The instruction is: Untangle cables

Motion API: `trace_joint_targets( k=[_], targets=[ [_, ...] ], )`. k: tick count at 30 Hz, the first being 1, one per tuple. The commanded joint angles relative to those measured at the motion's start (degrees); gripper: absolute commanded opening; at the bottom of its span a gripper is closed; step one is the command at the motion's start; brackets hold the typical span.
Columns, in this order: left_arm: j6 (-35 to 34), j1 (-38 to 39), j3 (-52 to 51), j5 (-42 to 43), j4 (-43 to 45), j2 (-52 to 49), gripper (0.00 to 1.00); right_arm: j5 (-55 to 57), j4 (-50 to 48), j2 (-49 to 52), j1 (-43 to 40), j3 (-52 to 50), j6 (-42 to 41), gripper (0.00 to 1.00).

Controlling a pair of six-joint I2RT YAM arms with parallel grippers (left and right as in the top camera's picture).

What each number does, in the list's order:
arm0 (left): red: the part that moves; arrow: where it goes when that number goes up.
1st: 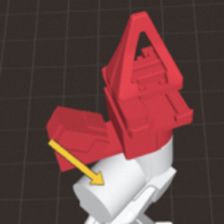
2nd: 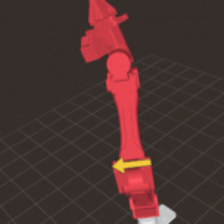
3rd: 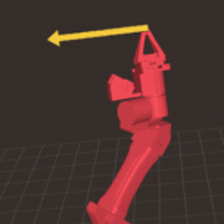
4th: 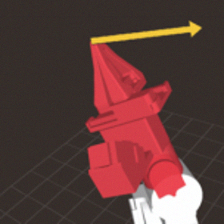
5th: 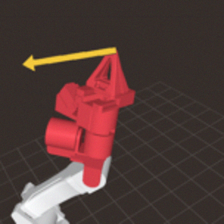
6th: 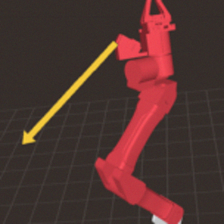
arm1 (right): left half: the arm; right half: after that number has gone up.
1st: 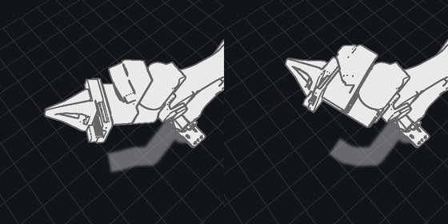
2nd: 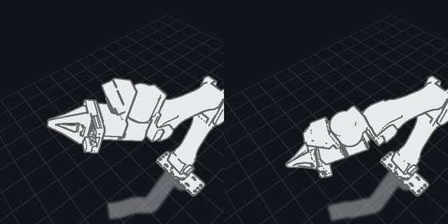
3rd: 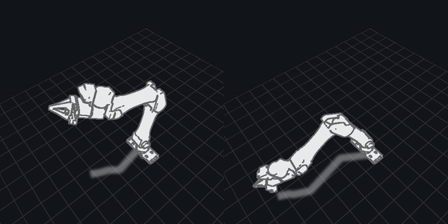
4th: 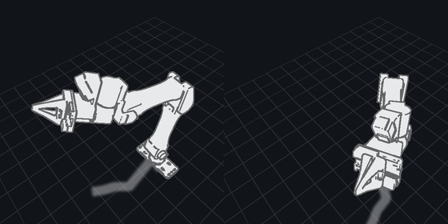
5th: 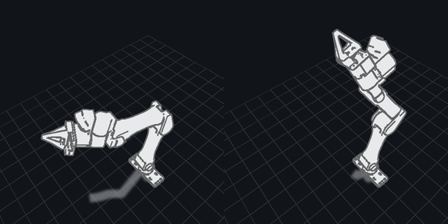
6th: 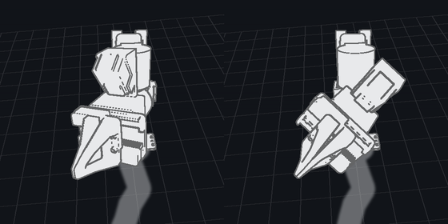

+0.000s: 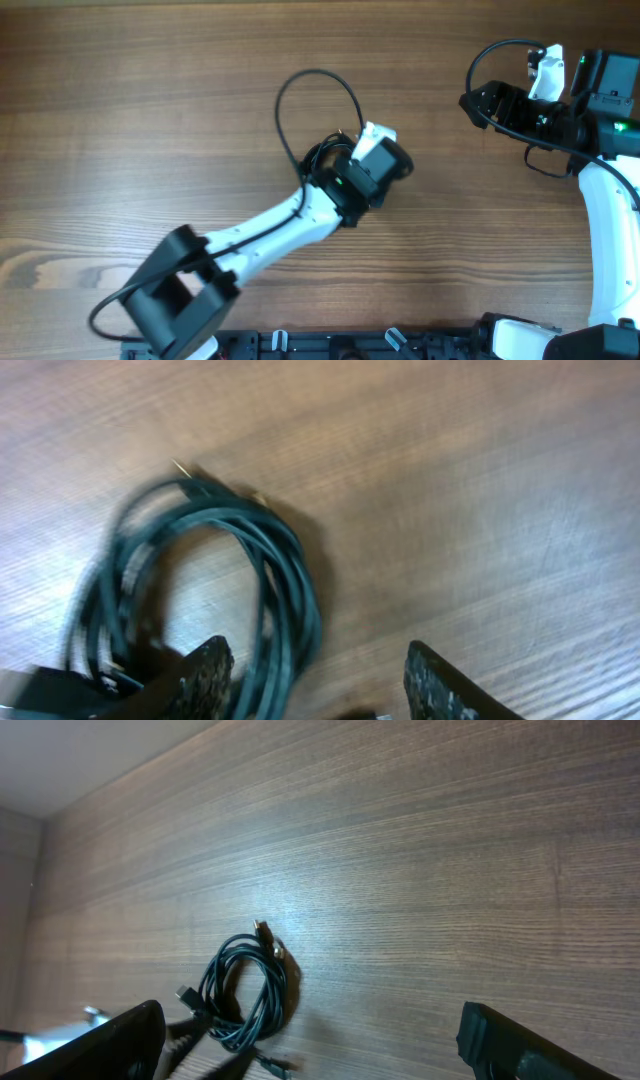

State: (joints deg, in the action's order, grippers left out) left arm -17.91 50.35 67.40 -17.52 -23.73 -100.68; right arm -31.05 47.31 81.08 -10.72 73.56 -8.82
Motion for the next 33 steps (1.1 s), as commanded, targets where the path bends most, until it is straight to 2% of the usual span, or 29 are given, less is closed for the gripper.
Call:
trace_joint_targets(
  k=[1,3,6,10,17,22,26,29,31,33],
  targets=[
    [-0.3,-4.9,4.5,10.1,-2.1,6.8,0.55,-0.9,-0.2,0.3,-0.2,1.0,0.1,0.96],
    [-1.6,-7.2,4.4,14.4,-5.5,6.9,0.51,-0.9,-0.1,0.3,-0.2,1.0,0.3,0.96],
    [-7.1,-9.0,4.4,14.5,-10.1,4.1,0.5,-0.9,-0.1,0.3,-0.2,1.0,0.3,0.96],
    [-8.9,-8.9,4.4,16.9,-10.2,0.4,0.5,-0.9,0.1,0.3,-0.2,1.0,0.3,0.96],
    [1.0,-8.9,4.4,18.0,-10.0,-6.5,0.51,-0.9,0.3,0.3,-0.2,1.0,1.3,0.96],
    [2.8,-9.1,4.4,17.6,-9.7,-9.3,0.52,-0.9,0.7,0.3,-0.2,1.0,1.3,0.96],
    [3.0,-9.1,4.4,12.7,-9.5,-10.0,0.51,-0.9,1.2,0.3,-0.2,1.0,1.3,0.96],
    [4.7,-8.9,4.4,13.7,-8.4,-11.8,0.45,-0.9,1.4,0.3,-0.2,1.0,1.4,0.96],
    [4.7,-9.0,4.4,13.7,-8.2,-12.0,0.35,-0.9,1.6,0.3,-0.2,1.0,1.4,0.96],
    [4.7,-9.0,4.4,13.6,-8.2,-12.0,0.34,-0.9,1.6,0.3,-0.2,1.0,1.3,0.96]
  ],
)
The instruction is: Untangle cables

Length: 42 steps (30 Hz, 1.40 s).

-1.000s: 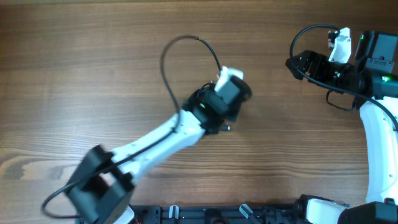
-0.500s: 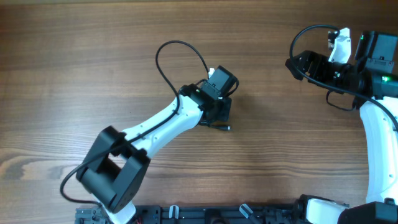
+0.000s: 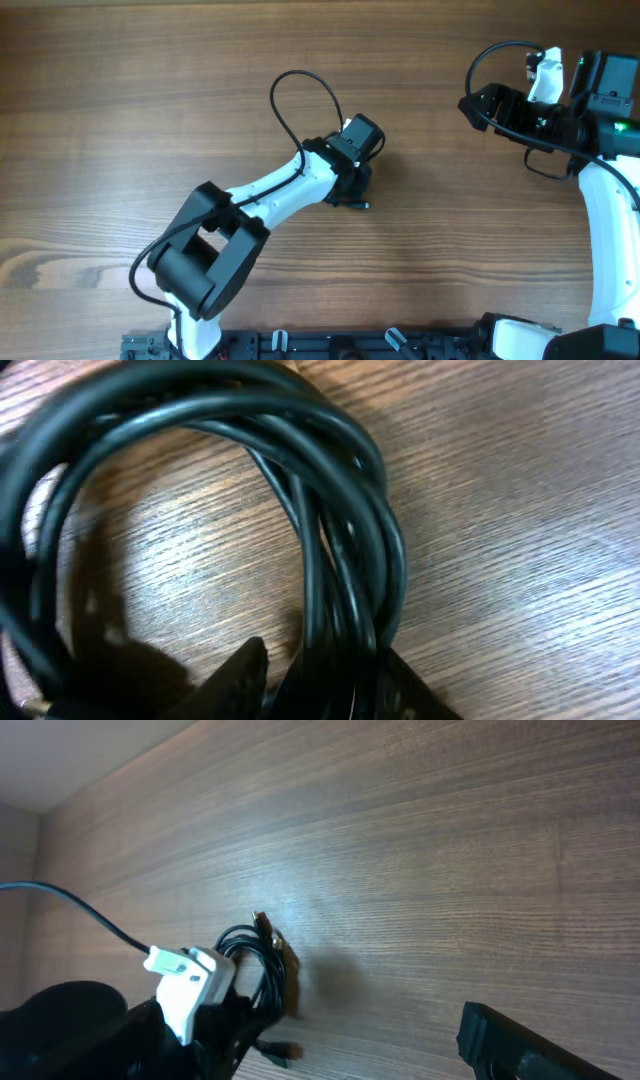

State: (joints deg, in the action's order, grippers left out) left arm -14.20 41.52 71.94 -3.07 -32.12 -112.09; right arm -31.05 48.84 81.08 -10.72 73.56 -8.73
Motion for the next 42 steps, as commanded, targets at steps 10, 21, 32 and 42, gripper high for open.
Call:
trace_joint_targets(
  k=[10,21,32,42],
  targets=[
    [0.9,-0.2,-0.1,-0.8,0.4,-0.6,0.04,-1.0,0.1,0.3,-0.2,1.0,1.3,0.96],
    [2.2,-6.8,3.3,20.5,-3.0,21.8,0.04,-12.4,-3.6,0.3,4.2,1.0,4.0,0.94],
    [0.0,-9.5,3.3,25.1,-1.1,24.8,0.04,-15.7,-8.2,0.5,12.1,1.0,0.3,0.77],
    [-7.5,-9.6,3.3,25.1,1.5,24.8,0.04,-11.4,-10.1,6.6,19.5,1.0,-5.0,0.66]
  ],
)
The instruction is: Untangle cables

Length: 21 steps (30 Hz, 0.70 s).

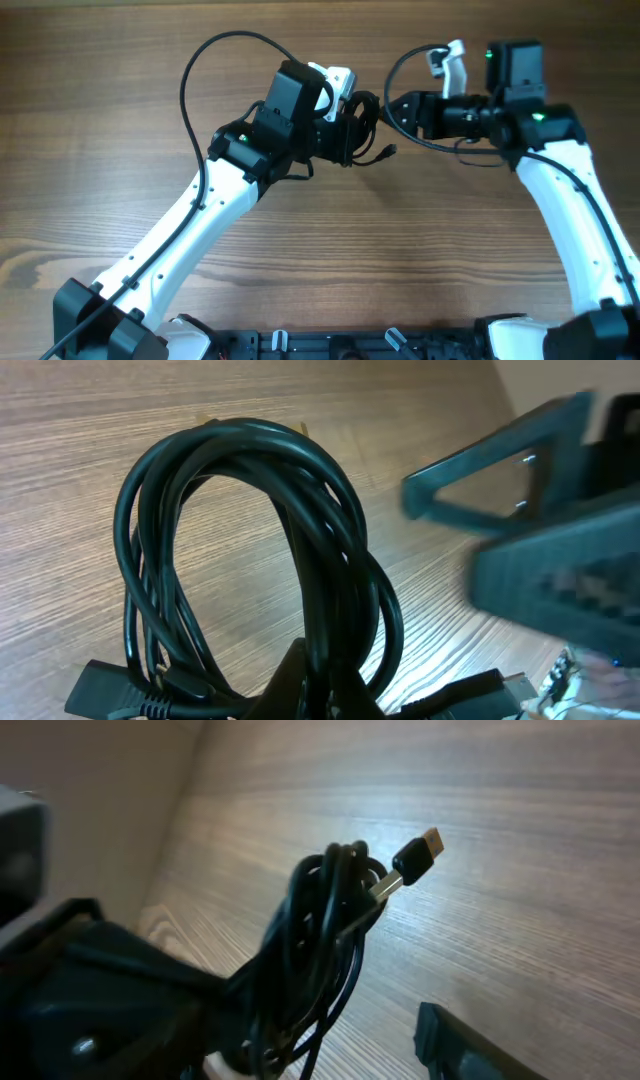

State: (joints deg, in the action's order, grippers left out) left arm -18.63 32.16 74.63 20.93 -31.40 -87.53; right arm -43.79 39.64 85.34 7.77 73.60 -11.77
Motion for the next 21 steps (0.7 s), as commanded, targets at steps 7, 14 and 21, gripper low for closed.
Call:
trace_joint_targets(
  k=[7,14,21],
  targets=[
    [-4.3,-0.2,0.7,1.1,0.8,0.2,0.04,0.5,-4.6,4.3,2.9,0.9,-2.4,0.61],
    [-4.4,-0.2,0.6,1.1,1.0,0.2,0.04,-0.7,-5.5,5.2,4.2,0.9,-2.6,0.57],
    [-4.3,-0.2,0.7,1.1,1.2,0.2,0.04,2.7,-3.5,8.4,4.7,0.9,-4.6,0.29]
  ],
)
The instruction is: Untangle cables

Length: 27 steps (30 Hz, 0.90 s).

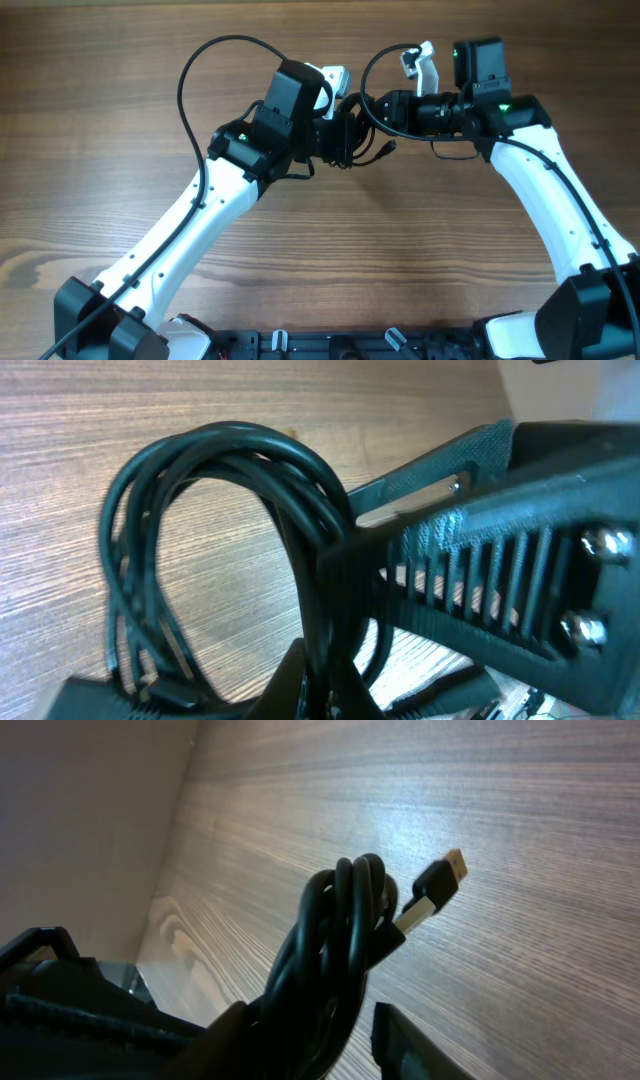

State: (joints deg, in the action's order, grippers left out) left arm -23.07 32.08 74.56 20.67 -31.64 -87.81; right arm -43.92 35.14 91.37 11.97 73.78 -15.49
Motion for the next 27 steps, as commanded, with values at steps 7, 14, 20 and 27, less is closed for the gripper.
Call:
trace_joint_targets(
  k=[7,14,20,27],
  targets=[
    [0.1,-0.4,0.7,1.4,3.1,0.8,0.04,17.2,2.9,2.4,0.3,0.7,-7.3,0.04],
    [0.1,-4.2,0.7,1.4,4.9,6.3,0.04,22.7,4.9,3.4,-0.4,0.7,-10.2,0.04],
    [0.0,-8.6,0.7,1.4,4.5,11.6,0.04,22.5,5.5,3.4,-3.3,0.7,-11.1,0.04],
    [-11.1,-13.0,0.7,-13.2,-0.7,14.7,0.04,22.5,7.4,3.4,-4.3,0.7,-11.4,0.04]
  ],
)
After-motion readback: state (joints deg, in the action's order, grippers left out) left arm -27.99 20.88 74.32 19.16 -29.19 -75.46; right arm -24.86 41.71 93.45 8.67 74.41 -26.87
